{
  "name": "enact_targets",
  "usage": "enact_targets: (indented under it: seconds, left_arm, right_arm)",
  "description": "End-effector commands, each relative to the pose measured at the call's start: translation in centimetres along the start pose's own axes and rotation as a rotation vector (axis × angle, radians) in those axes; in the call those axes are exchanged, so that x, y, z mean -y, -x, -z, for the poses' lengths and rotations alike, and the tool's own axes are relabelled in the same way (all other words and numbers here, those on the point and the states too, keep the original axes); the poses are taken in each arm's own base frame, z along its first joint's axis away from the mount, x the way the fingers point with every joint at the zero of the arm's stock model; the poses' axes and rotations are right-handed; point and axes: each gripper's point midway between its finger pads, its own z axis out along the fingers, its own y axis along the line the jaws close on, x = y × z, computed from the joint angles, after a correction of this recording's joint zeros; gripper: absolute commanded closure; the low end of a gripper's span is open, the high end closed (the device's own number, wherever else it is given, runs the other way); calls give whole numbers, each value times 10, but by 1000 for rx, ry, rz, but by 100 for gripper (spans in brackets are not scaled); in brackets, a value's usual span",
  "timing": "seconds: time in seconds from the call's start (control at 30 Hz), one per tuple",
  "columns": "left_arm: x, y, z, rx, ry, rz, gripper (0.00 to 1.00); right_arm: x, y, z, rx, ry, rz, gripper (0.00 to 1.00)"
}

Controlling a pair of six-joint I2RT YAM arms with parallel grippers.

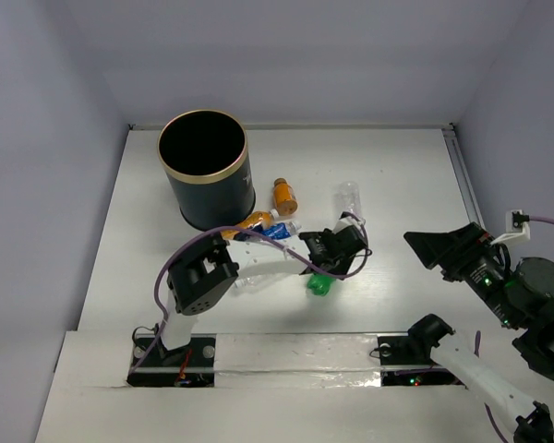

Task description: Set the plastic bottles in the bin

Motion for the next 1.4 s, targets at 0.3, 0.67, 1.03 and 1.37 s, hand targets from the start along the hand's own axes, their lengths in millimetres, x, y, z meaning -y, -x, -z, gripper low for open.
enact_targets:
  seconds: [0.3, 0.67, 1.03, 1.37]
  left_arm:
    - [-2, 104, 129, 271, -142, 120, 70]
    - [-172, 258, 297, 753, -50, 385, 68]
    - [-361, 268, 315, 865, 246, 593, 68]
    - [-408, 230, 267, 794, 357, 651, 45]
  right_arm:
    - [8, 8, -11, 8, -86, 60, 14]
    - [2, -41, -81, -201, -26, 186, 77]
    - [-10, -87, -193, -429, 13, 304, 59]
    - [14, -128, -299, -585, -86, 384, 5]
